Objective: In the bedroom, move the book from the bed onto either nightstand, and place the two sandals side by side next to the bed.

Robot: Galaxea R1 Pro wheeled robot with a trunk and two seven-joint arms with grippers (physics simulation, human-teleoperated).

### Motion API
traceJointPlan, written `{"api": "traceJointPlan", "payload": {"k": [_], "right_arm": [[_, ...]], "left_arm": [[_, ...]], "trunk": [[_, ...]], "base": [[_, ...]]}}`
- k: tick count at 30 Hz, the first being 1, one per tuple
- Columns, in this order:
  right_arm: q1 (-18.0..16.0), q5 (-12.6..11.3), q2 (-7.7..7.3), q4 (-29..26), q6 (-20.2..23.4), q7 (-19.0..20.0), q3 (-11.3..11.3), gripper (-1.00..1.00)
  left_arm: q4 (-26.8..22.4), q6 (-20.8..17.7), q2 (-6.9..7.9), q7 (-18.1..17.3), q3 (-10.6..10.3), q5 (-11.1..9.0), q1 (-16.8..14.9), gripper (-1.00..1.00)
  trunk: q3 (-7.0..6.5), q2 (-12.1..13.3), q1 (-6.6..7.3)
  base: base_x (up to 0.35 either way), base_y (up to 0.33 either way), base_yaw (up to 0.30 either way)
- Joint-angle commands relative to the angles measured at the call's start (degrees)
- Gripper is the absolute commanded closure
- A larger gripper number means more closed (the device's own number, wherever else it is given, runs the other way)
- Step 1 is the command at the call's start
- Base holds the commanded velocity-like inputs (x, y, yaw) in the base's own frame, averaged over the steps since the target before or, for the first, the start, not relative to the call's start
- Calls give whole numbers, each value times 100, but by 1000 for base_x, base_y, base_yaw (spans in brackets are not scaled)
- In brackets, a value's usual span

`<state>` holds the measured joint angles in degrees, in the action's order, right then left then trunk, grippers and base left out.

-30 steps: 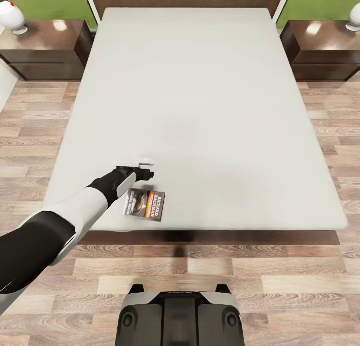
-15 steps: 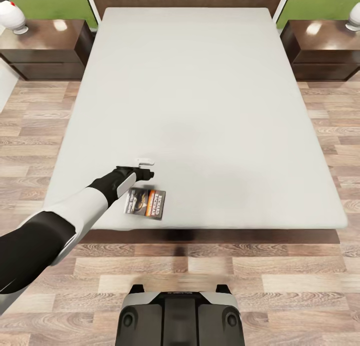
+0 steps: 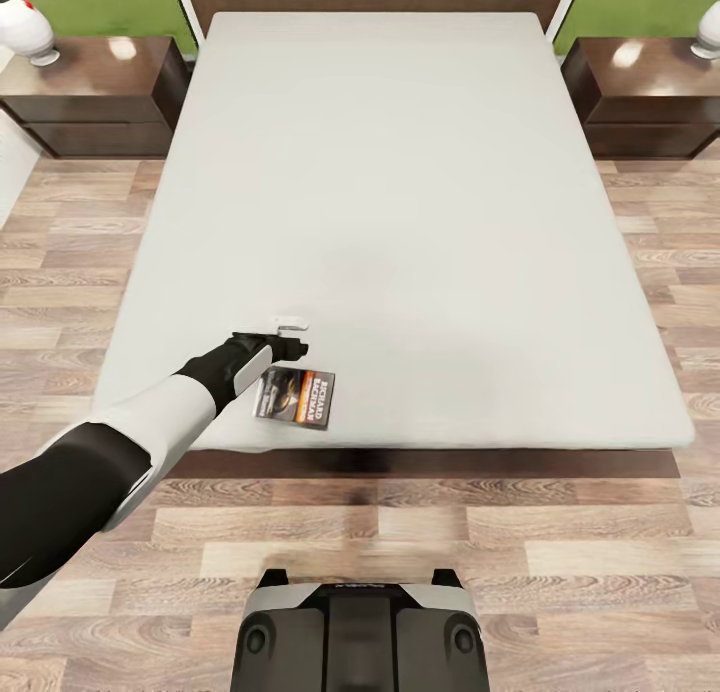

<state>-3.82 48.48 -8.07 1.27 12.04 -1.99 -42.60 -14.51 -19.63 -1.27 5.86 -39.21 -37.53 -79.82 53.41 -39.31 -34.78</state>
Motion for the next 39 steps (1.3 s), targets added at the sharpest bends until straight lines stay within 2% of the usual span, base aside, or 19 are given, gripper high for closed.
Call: {"api": "traceJointPlan", "payload": {"k": [1,32,39], "right_arm": [[-4,56,-3,13,9,-21,-48,-100],[-4,56,-10,21,9,-21,-52,-100],[-4,56,-7,20,9,-21,-48,-100]], "left_arm": [[-10,-20,1,41,-45,-61,-1,-100],[-17,-4,-5,62,-60,-61,-7,-100],[-17,0,-5,64,-57,-61,-5,-100]], "trunk": [[3,-5,0],[3,-5,0],[129,-286,-154]], "base": [[-107,9,0],[-23,3,0],[0,0,0]]}}
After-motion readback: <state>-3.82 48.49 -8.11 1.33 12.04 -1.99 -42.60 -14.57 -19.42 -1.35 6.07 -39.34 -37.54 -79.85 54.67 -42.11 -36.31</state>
